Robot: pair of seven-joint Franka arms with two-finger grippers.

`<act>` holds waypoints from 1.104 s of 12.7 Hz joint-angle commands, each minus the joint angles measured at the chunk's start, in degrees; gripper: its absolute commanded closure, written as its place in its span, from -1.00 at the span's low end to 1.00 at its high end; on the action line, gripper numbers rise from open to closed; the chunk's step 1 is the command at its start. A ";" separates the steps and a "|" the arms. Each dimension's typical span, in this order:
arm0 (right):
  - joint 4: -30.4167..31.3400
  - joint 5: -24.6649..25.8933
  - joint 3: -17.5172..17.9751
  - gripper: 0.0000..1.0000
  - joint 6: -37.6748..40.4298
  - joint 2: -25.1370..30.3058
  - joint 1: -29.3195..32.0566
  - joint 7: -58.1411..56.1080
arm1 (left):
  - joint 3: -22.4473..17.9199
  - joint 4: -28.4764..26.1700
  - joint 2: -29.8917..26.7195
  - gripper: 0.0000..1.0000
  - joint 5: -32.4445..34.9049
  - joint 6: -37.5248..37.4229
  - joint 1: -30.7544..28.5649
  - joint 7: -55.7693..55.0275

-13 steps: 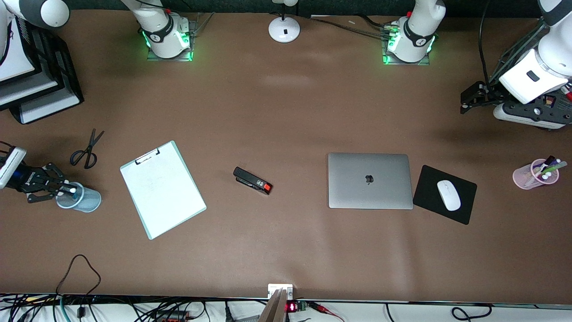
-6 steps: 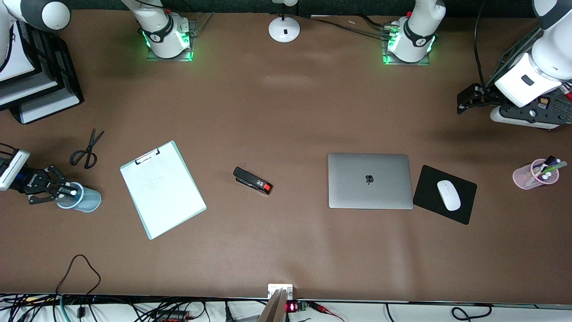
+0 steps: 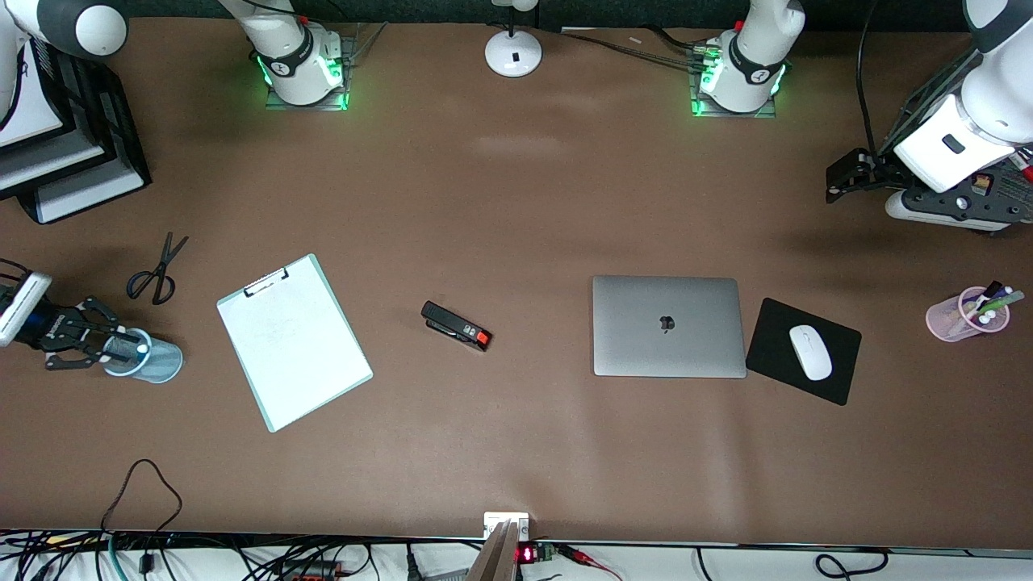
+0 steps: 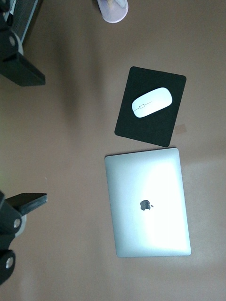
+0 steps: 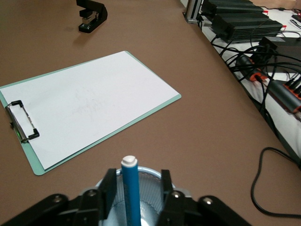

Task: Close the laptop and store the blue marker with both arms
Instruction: 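Lower the blue marker into the light blue cup and open the right gripper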

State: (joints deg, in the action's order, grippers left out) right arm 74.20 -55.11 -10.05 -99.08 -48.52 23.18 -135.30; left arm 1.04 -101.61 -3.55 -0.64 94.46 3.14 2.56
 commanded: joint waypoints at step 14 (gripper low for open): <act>-12.85 18.80 0.38 -1.00 13.74 13.27 -12.88 49.41 | -0.07 1.42 0.39 -1.00 -0.42 -0.07 0.11 -0.19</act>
State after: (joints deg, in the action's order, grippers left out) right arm 61.36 -38.75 -9.56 -86.12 -37.08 12.41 -90.00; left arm 1.04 -101.37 -3.44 -0.64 94.95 3.16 2.56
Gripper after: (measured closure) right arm 0.000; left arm 0.000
